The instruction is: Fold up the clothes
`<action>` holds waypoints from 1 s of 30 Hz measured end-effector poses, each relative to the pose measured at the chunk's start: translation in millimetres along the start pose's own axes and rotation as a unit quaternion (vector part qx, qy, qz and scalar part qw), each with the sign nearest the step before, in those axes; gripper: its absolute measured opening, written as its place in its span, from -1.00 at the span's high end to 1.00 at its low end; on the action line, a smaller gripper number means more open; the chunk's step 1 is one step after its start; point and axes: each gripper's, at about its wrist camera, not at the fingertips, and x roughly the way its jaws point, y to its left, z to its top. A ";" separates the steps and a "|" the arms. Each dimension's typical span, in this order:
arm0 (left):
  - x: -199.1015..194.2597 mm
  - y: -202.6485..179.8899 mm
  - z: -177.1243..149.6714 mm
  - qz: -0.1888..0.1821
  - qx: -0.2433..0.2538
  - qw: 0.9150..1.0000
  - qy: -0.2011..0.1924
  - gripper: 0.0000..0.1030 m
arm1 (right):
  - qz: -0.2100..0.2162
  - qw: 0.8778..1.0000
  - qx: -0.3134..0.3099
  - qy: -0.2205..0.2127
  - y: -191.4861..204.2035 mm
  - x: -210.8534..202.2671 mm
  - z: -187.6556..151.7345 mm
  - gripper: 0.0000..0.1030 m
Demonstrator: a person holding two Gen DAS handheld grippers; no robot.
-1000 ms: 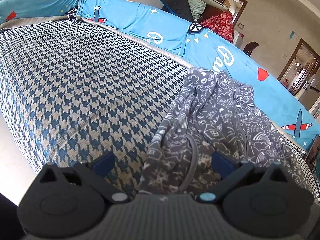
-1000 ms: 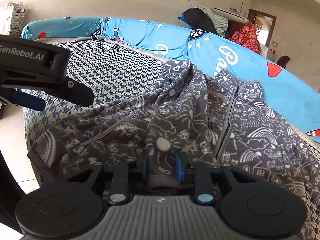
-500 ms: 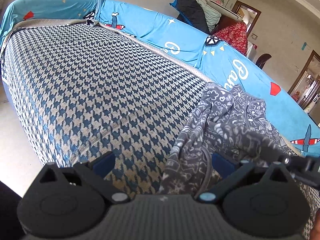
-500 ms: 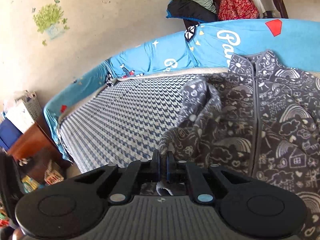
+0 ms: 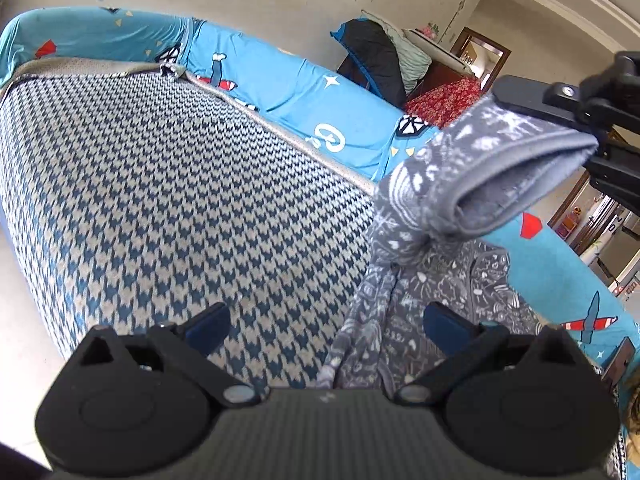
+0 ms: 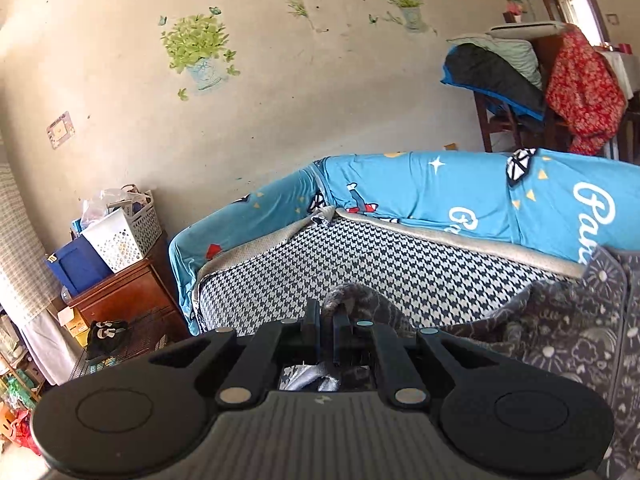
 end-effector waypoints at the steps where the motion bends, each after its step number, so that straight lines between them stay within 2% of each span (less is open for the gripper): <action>1: 1.9 -0.2 6.7 0.000 0.004 1.000 -0.008 -1.00 | 0.001 1.000 -0.005 0.002 2.8 6.1 6.0 0.86; 9: 22.0 8.8 49.4 -0.023 -0.005 0.999 -0.042 -1.00 | 0.007 1.000 0.006 0.000 6.0 45.5 26.1 0.86; 13: 32.5 14.4 62.8 -0.058 -0.025 0.997 -0.044 -1.00 | 0.008 1.000 -0.001 0.004 6.9 63.0 34.1 0.86; 17: 39.0 16.9 72.3 -0.053 -0.033 0.997 -0.053 -1.00 | 0.010 1.000 -0.014 0.007 9.9 77.0 42.9 0.86; 21: 46.3 25.2 88.3 -0.037 -0.040 0.996 -0.076 -1.00 | 0.013 1.000 -0.027 0.004 17.3 91.6 53.3 0.86; 25: 61.2 38.4 107.6 -0.022 -0.061 0.995 -0.075 -1.00 | 0.020 0.999 -0.030 -0.006 24.8 108.1 62.1 0.86; 30: 79.4 57.2 130.0 0.061 -0.074 0.991 -0.089 -1.00 | 0.033 0.999 -0.021 -0.016 33.0 132.7 72.2 0.86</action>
